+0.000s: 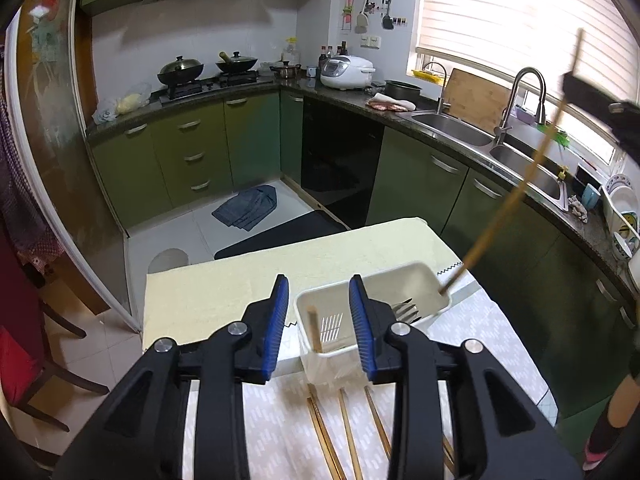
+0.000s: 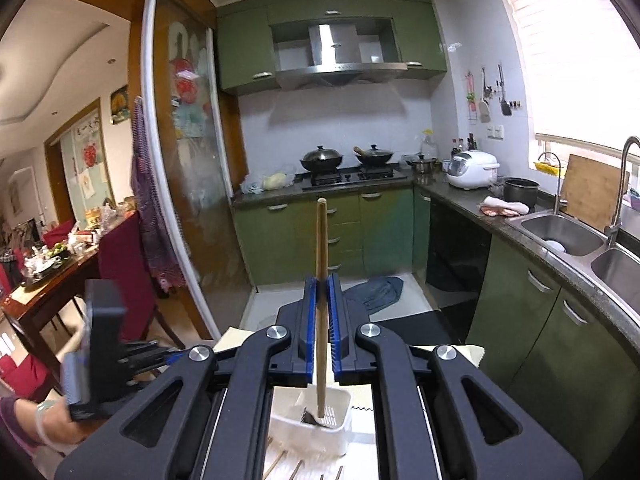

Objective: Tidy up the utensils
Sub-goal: 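Lift a chopstick with the left tool while the right tool lifts another, then drop both chopsticks into the white caddy and open both tools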

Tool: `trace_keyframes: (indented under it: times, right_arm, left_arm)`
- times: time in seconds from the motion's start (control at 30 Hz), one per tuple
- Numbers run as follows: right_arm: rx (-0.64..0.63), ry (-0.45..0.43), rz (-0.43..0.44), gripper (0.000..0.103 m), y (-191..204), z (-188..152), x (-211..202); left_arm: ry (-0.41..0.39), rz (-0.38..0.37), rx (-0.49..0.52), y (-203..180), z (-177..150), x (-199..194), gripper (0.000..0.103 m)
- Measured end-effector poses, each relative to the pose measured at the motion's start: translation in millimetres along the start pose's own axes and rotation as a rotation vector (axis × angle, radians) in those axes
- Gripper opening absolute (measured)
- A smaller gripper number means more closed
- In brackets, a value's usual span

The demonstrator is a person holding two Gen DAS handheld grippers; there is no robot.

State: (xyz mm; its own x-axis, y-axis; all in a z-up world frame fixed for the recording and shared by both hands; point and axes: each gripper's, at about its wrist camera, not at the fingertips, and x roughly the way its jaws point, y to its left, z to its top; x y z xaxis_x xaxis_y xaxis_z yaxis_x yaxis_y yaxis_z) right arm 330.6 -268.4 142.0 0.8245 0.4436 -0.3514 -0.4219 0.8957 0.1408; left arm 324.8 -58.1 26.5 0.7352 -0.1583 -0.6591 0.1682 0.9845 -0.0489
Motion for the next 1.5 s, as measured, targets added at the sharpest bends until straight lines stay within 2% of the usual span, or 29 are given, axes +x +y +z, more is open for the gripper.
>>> trace_keyframes:
  times: [0.13, 0.23, 0.33, 0.47, 0.57, 0.67, 0.8, 0.83, 0.9, 0.93, 1.03, 1.2, 1.5]
  right_arm:
    - [0.014, 0.058, -0.014, 0.007, -5.5, -11.5, 41.8]
    - [0.021, 0.126, -0.013, 0.007, -7.4, -33.3, 72.4]
    - [0.021, 0.178, -0.010, 0.008, -10.1, -55.4, 93.0]
    - [0.019, 0.204, -0.013, 0.017, -9.6, -70.0, 105.6]
    - [0.016, 0.194, -0.013, 0.017, -9.3, -72.5, 99.1]
    - [0.027, 0.164, 0.006, 0.018, -11.7, -73.4, 74.3]
    - [0.006, 0.138, 0.014, 0.030, -12.9, -83.0, 33.5]
    - [-0.004, 0.144, 0.011, 0.030, -13.2, -88.5, 25.1]
    - [-0.015, 0.157, 0.007, 0.030, -13.6, -99.9, 12.3]
    - [-0.016, 0.165, 0.007, 0.030, -15.4, -106.5, 6.4]
    - [-0.011, 0.194, 0.006, 0.030, -20.4, -126.4, -6.8]
    - [0.023, 0.230, 0.005, 0.030, -38.2, -154.9, -21.7]
    - [0.070, 0.303, 0.021, 0.032, -59.0, -191.3, -17.0]
  left_arm:
    - [0.009, -0.021, -0.016, 5.2, -6.5, -5.4, 0.032]
    - [0.019, -0.029, -0.012, 6.5, -18.3, -11.3, 0.041]
    - [0.052, -0.033, -0.010, 7.5, -33.5, -14.5, 0.041]
    - [0.103, -0.016, -0.004, 6.5, -55.0, -12.7, 0.041]
    - [0.165, 0.003, 0.008, 4.4, -74.2, -2.2, 0.041]
    - [0.245, 0.024, 0.018, 4.4, -95.6, 19.5, 0.041]
    - [0.378, 0.042, 0.007, 3.9, -130.3, 57.0, 0.041]
    - [0.426, 0.041, -0.004, 4.1, -141.1, 69.7, 0.039]
    - [0.480, 0.039, -0.024, 4.8, -153.1, 85.0, 0.030]
    - [0.509, 0.039, -0.034, 4.9, -158.9, 93.9, 0.030]
    - [0.542, 0.055, -0.042, 4.1, -166.1, 106.2, 0.025]
    - [0.569, 0.087, -0.051, 5.0, -169.7, 110.3, 0.024]
    - [0.596, 0.064, -0.088, 7.8, -172.7, 106.3, 0.024]
